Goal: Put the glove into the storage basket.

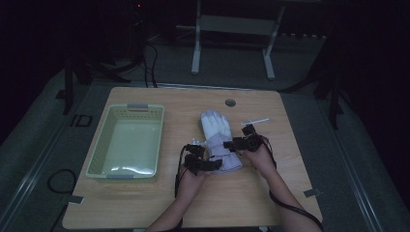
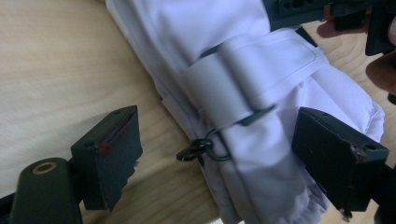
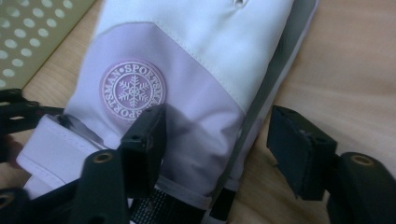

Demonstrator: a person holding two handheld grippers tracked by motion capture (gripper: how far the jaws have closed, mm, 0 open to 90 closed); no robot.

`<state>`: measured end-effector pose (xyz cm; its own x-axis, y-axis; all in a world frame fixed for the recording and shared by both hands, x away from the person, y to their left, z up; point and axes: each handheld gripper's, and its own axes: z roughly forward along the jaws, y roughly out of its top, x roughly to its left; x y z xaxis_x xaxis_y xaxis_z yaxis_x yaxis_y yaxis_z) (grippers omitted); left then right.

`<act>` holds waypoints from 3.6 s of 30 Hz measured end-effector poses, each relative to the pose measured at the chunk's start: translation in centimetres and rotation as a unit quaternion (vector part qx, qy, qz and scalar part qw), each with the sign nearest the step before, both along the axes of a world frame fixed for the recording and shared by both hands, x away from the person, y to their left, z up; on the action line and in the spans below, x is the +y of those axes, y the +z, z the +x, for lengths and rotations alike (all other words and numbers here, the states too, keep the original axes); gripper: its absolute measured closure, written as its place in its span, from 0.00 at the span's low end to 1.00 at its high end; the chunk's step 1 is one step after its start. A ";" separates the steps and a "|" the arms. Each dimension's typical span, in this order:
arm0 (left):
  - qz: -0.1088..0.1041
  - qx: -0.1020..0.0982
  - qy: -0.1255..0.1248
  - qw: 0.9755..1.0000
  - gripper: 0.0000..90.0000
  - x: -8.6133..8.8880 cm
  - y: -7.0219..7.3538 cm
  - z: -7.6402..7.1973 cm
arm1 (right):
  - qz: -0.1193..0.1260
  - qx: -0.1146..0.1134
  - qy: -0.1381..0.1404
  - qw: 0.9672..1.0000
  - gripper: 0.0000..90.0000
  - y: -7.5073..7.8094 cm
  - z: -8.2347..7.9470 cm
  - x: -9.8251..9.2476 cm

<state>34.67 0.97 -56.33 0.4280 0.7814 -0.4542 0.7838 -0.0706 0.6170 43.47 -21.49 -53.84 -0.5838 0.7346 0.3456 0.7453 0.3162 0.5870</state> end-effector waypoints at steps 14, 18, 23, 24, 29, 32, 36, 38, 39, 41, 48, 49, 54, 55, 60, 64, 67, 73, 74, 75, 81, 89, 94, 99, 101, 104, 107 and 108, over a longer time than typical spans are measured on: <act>0.002 0.005 -0.035 0.999 0.66 -0.2 0.4 0.2 | 0.013 0.035 -0.016 0.999 0.80 -0.6 -0.2 0.4; 0.015 0.006 -0.040 0.999 0.76 -0.4 0.9 0.3 | -0.006 0.009 -0.023 1.000 0.84 -0.1 -0.8 0.9; 0.019 0.010 -0.053 0.998 0.79 -0.3 1.6 0.6 | -0.009 -0.010 -0.029 1.000 0.86 0.6 -1.3 1.0; 0.022 0.008 -0.054 0.998 0.80 -0.1 1.9 0.7 | -0.010 -0.015 -0.030 0.999 0.86 0.8 -1.4 1.1; 0.021 0.002 -0.062 0.998 0.80 0.2 2.8 0.6 | -0.014 -0.040 -0.030 0.999 0.86 2.0 -1.9 1.5; 0.021 -0.003 -0.066 0.998 0.80 0.5 3.5 0.4 | -0.021 -0.054 -0.026 0.998 0.86 3.0 -2.4 1.8; 0.024 -0.014 -0.070 0.997 0.80 1.0 5.0 0.0 | -0.012 -0.064 -0.025 0.998 0.86 4.2 -2.8 2.1; 0.027 -0.019 -0.073 0.997 0.80 1.3 5.7 -0.1 | -0.007 -0.070 -0.024 0.997 0.87 4.8 -3.0 2.2; 0.026 -0.021 -0.073 0.997 0.80 1.5 6.1 -0.1 | -0.006 -0.072 -0.024 0.997 0.86 5.2 -3.2 2.4; 0.027 -0.024 -0.075 0.997 0.80 1.7 6.6 -0.2 | -0.002 -0.078 -0.024 0.997 0.86 5.8 -3.3 2.6; 0.039 -0.039 -0.080 0.995 0.80 3.0 9.0 -0.7 | 0.006 -0.101 -0.019 0.995 0.86 7.9 -4.0 3.6; 0.039 -0.039 -0.080 0.995 0.80 3.0 9.0 -0.7 | 0.006 -0.101 -0.019 0.995 0.86 7.9 -4.0 3.6; 0.043 -0.045 -0.082 0.995 0.80 4.1 10.4 -1.0 | 0.012 -0.108 -0.015 0.994 0.86 9.3 -4.3 4.7; 0.046 -0.046 -0.083 0.994 0.80 4.3 10.6 -1.1 | 0.012 -0.109 -0.014 0.994 0.86 9.5 -4.3 4.9; 0.043 -0.048 -0.082 0.995 0.80 5.4 11.7 -1.2 | 0.014 -0.115 -0.011 0.993 0.86 10.6 -4.5 5.9; 0.049 -0.049 -0.084 0.994 0.80 6.5 12.5 -1.3 | 0.017 -0.118 -0.011 0.993 0.86 11.3 -4.6 7.1; 0.052 -0.054 -0.081 0.994 0.80 7.7 12.9 -1.5 | 0.017 -0.121 -0.006 0.992 0.86 11.6 -4.6 7.7; 0.053 -0.052 -0.070 0.995 0.80 9.9 13.3 -1.8 | 0.018 -0.129 0.000 0.992 0.86 12.3 -4.8 10.5; 0.053 -0.050 -0.067 0.995 0.80 10.4 13.4 -1.9 | 0.018 -0.129 0.001 0.991 0.86 12.3 -4.8 10.9; 0.055 -0.050 -0.066 0.995 0.80 10.9 13.5 -1.9 | 0.019 -0.130 0.001 0.991 0.86 12.4 -4.8 11.5; 0.061 -0.049 -0.057 0.995 0.80 13.5 13.7 -2.4 | 0.018 -0.134 0.013 0.991 0.86 12.6 -4.9 14.4; 0.064 -0.042 -0.052 0.996 0.80 16.8 13.6 -2.8 | 0.015 -0.132 0.026 0.991 0.86 12.4 -5.0 17.8; 0.070 -0.038 -0.049 0.996 0.80 18.7 13.6 -2.9 | 0.012 -0.133 0.032 0.991 0.87 12.1 -5.0 20.1; 0.072 -0.037 -0.055 0.995 0.80 21.0 13.6 -2.9 | 0.018 -0.131 0.036 0.991 0.87 12.0 -5.0 22.1; 0.069 -0.035 -0.061 0.995 0.80 22.4 13.5 -2.8 | 0.019 -0.130 0.038 0.991 0.87 11.9 -5.0 23.1; 0.074 -0.033 -0.063 0.995 0.80 24.0 13.3 -2.9 | 0.021 -0.131 0.040 0.990 0.87 11.7 -5.2 24.5; 0.082 -0.027 -0.060 0.994 0.80 25.2 12.9 -3.1 | 0.024 -0.125 0.044 0.991 0.87 11.1 -5.2 26.0; 0.084 -0.024 -0.060 0.994 0.80 25.7 12.7 -3.1 | 0.024 -0.123 0.045 0.991 0.87 10.9 -5.1 26.6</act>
<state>31.59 26.64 -43.59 0.5400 0.7867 -0.2991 0.7336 -0.2658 0.6254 38.32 5.06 -42.98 -0.7169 0.6622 0.2181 0.5484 0.3424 0.7629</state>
